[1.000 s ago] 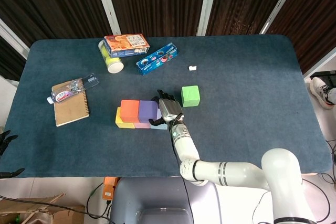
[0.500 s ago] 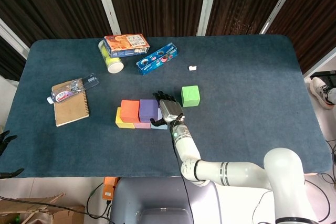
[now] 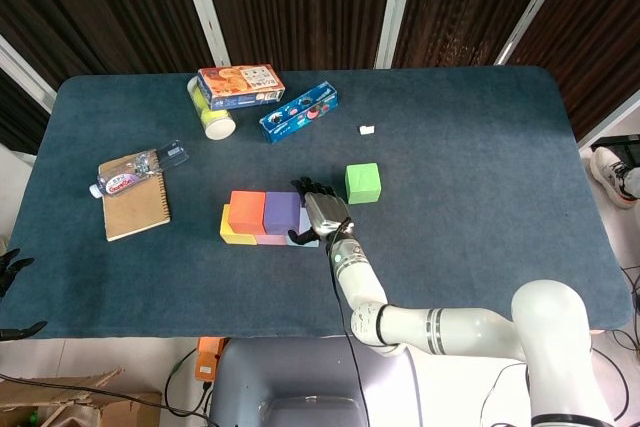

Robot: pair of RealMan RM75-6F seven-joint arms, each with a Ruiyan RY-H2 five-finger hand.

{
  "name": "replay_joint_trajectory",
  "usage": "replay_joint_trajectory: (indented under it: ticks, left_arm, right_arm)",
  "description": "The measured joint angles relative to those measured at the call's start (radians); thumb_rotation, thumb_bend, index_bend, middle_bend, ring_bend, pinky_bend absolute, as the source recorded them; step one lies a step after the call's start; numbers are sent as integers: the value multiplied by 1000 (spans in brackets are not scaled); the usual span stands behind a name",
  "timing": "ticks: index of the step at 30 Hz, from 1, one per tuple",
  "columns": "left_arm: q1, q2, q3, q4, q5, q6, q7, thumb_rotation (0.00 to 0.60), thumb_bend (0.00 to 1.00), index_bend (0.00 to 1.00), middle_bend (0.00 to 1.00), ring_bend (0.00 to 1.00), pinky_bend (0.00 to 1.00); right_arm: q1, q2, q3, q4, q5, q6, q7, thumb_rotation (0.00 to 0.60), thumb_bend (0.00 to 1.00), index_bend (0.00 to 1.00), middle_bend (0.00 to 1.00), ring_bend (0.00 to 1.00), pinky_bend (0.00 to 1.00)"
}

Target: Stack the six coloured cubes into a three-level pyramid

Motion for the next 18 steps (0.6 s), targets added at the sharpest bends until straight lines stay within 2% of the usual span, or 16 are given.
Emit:
replay_joint_trajectory:
  ticks: [9,13,16,18]
  left_arm:
    - [5,3,0,0,-1,7,-7,506,7,162,9,0,84]
    - [9,4,0,1,1,13,-13,514,7,162,9,0,84]
    - [12,8,1,3,4,19,-20,547,7,150,9,0,84]
    - [12,13,2,0,9,19,-21,547,7,146,9,0,84]
  right_arm:
    - [-16,44,7,-55,-6,-21,31,560,268,0,0,0,0]
    - [-40,84,11,-107,-45,-24,61,559,268,0,0,0,0]
    - [-61,111,13,-140,-78,-23,78,561,268,0,0,0,0]
    - [-91,160,13,-184,-112,-13,96,562,270,16,0,0,0]
